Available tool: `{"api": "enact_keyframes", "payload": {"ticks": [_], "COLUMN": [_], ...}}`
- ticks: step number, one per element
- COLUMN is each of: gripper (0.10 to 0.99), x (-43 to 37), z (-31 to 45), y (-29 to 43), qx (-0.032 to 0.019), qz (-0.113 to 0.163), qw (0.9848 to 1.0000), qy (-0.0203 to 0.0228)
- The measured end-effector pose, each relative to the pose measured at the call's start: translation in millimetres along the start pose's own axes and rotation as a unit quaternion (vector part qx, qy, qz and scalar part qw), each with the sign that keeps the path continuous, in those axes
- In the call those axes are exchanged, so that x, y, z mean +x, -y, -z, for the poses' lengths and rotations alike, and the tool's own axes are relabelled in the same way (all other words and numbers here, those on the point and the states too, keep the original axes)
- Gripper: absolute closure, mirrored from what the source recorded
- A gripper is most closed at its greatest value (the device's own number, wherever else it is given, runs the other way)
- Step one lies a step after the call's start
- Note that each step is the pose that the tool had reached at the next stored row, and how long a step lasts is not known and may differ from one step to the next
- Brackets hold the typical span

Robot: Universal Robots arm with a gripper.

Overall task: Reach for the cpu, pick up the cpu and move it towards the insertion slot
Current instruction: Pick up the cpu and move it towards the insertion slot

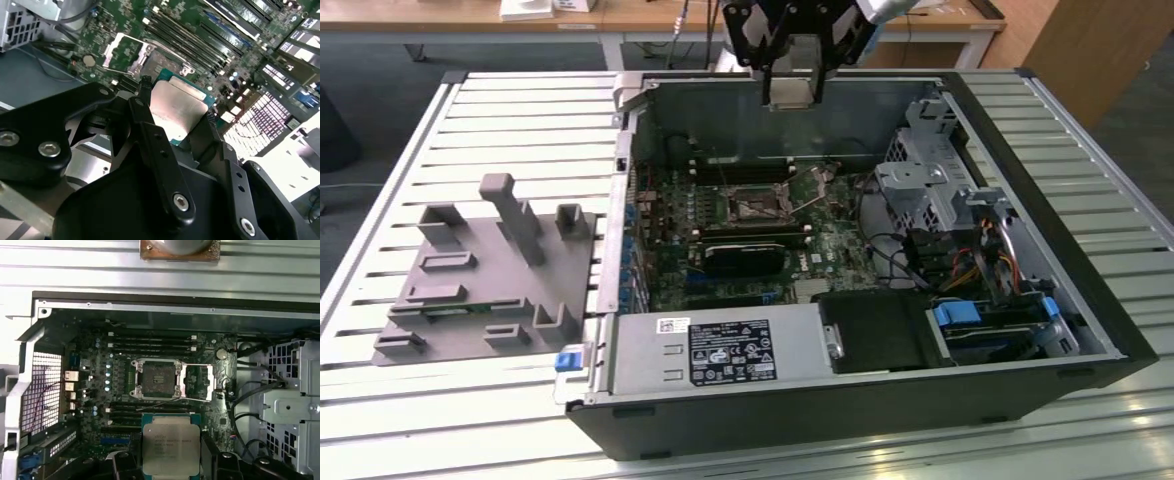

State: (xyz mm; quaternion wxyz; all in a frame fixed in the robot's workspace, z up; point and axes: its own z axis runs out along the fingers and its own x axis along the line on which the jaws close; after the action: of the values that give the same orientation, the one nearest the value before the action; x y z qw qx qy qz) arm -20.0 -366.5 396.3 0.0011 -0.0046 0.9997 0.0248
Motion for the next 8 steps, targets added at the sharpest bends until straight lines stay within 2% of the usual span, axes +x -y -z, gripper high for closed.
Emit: {"api": "enact_keyframes", "payload": {"ticks": [4,8], "gripper": [0.541,0.541], "x": [-7.4,-10.8], "z": [0.0,0.0], "y": [0.0,0.1], "qx": [0.0001,0.0002], "qz": [-0.001,-0.005], "qw": [1.0000,1.0000], "qy": [0.0001,0.0002]}}
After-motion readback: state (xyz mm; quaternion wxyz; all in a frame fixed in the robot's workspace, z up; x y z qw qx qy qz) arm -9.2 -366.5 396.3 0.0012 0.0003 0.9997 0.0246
